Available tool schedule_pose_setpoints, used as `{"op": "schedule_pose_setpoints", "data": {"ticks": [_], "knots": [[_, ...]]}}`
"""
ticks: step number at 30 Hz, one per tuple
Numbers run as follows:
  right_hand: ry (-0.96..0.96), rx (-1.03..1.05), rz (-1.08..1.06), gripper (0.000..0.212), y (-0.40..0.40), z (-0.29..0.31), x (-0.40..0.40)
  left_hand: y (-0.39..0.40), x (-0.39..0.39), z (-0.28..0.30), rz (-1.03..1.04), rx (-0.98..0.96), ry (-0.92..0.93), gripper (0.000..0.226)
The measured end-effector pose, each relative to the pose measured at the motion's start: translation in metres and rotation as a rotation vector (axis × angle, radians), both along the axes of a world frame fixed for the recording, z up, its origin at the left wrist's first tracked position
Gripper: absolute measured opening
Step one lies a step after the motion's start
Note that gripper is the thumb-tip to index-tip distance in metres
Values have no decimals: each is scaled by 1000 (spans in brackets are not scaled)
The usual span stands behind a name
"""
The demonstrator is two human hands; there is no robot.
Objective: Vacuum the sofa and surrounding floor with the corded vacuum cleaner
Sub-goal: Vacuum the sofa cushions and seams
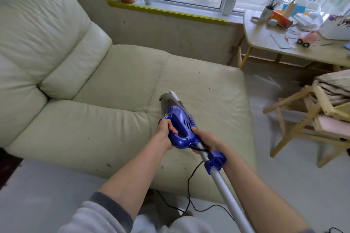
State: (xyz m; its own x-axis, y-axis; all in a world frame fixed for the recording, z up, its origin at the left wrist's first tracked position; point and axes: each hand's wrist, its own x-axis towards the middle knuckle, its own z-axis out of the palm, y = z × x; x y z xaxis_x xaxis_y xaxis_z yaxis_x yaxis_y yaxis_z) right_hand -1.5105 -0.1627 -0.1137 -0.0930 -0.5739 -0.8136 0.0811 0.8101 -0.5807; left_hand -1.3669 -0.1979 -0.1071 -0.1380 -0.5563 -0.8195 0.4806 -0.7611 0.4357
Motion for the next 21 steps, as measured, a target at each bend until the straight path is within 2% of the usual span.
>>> {"op": "schedule_pose_setpoints", "data": {"ticks": [10, 21], "knots": [[-25, 14, 115, 35, -21, 3, 43, -9, 44, 0, 117, -8, 31, 22], [-24, -12, 109, 35, -40, 5, 68, -34, 70, -1, 71, -13, 1, 23]]}}
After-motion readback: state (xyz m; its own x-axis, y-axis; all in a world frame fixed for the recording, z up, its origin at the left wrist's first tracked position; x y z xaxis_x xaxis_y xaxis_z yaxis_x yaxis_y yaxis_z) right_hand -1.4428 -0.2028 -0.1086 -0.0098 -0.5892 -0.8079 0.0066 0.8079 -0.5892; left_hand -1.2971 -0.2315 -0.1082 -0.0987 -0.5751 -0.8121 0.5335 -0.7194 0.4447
